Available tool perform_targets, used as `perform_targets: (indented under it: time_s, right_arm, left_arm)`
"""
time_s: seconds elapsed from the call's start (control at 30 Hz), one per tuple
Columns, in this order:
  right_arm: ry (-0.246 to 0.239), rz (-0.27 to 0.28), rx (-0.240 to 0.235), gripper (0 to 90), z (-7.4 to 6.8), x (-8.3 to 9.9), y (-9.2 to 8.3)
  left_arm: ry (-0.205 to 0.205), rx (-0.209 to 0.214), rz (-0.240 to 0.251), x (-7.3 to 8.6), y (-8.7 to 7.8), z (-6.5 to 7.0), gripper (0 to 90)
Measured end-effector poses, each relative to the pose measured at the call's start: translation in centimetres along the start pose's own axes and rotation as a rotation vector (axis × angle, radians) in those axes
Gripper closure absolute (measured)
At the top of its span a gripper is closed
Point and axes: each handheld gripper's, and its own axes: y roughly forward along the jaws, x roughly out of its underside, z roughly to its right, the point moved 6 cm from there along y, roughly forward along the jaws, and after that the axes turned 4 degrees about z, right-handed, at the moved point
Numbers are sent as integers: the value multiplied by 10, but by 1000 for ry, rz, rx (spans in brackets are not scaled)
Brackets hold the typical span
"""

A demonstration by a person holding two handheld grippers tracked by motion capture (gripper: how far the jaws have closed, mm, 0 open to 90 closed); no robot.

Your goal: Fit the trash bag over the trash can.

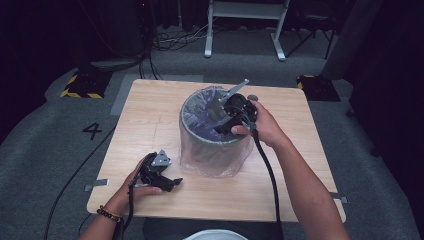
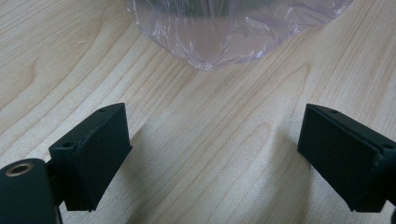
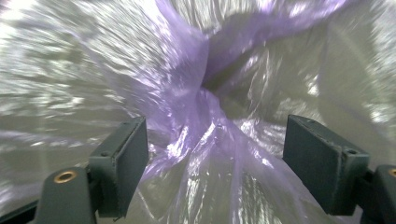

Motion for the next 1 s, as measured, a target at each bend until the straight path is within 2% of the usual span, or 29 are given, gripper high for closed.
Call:
perform_targets:
  time_s: [0.07, 0.1, 0.13, 0.27, 0.33, 0.47, 0.5, 0.6, 1.0]
  right_arm:
    - [-11, 45, -20, 220, 0, 0, -7]
    - [-11, 45, -20, 220, 0, 0, -7]
    - [-8, 86, -39, 217, 0, 0, -13]
    - [-23, 119, -46, 217, 0, 3, -23]
    - [-37, 149, -39, 214, 2, 6, -31]
    - [-61, 173, -25, 215, 4, 10, -40]
    - [-66, 209, -12, 226, 6, 12, -48]
    - [-80, 237, -16, 226, 6, 16, -56]
    - [-86, 262, 5, 224, 8, 35, -71]
  left_arm:
    - [0, 0, 0, 0, 0, 0, 89]
    - [0, 0, 0, 0, 0, 0, 89]
    - [0, 0, 0, 0, 0, 0, 89]
    - [0, 0, 0, 0, 0, 0, 89]
    - [0, 0, 0, 0, 0, 0, 90]
    - [0, 0, 0, 0, 0, 0, 89]
    - [0, 0, 0, 0, 0, 0, 89]
    - [0, 0, 0, 0, 0, 0, 89]
    - [0, 0, 0, 0, 0, 0, 89]
